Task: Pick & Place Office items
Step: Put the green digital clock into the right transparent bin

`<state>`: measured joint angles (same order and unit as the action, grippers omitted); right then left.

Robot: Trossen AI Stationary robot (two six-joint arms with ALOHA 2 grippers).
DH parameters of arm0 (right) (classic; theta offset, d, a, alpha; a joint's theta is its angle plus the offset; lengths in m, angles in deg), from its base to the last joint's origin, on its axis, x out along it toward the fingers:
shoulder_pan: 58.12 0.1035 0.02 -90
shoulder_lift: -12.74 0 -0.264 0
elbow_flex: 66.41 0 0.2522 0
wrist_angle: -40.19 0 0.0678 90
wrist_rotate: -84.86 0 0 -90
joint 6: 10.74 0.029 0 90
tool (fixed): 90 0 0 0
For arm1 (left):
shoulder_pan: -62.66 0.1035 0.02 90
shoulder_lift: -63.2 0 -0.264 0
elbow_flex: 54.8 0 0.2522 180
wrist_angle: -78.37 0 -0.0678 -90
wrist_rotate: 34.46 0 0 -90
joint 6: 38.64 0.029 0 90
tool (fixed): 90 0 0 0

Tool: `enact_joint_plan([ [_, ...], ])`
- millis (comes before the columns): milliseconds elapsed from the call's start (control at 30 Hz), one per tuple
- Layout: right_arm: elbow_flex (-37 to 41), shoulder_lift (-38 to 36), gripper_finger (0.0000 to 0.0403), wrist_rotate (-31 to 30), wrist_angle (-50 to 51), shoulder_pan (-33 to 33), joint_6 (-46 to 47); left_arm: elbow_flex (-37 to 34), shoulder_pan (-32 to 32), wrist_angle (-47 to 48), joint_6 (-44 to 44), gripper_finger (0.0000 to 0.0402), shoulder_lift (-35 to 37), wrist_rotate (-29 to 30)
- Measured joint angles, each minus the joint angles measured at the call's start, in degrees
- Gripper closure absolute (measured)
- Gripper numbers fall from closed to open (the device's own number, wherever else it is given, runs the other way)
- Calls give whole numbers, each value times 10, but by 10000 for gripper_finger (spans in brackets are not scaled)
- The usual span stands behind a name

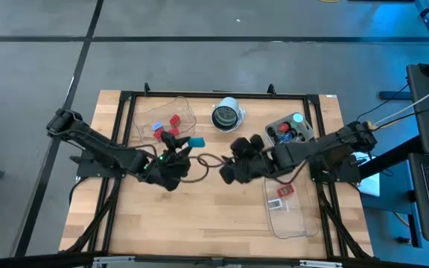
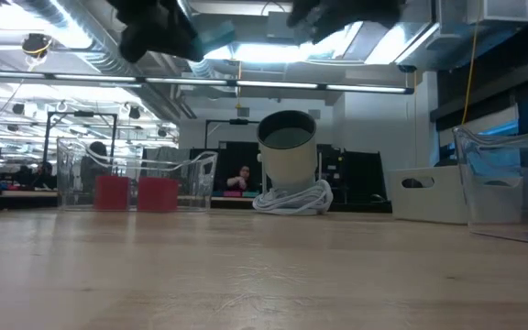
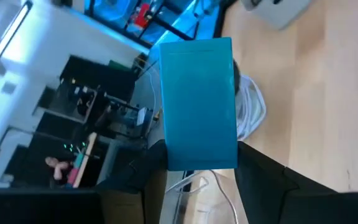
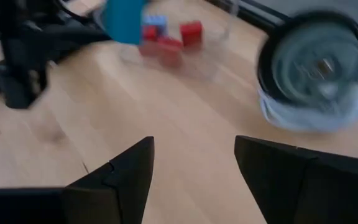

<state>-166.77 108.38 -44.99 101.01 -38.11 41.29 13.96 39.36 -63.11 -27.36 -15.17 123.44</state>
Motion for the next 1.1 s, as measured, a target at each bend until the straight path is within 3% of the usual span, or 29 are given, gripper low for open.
enact_joint_plan([
  [233,0,0,175,73,-113,-67,-123,0,26,-56,9,247,2,-6],
  [500,0,0,137,165,-172,-109,-169,0,25,-69,-38,247,2,-14],
  [833,0,0,96,170,-213,-112,-169,0,24,-89,-51,247,2,-52],
  [967,0,0,95,169,-213,-112,-169,0,24,-142,-13,247,2,-100],
  [1100,0,0,103,169,-213,-112,-169,0,24,-195,27,246,2,-108],
])
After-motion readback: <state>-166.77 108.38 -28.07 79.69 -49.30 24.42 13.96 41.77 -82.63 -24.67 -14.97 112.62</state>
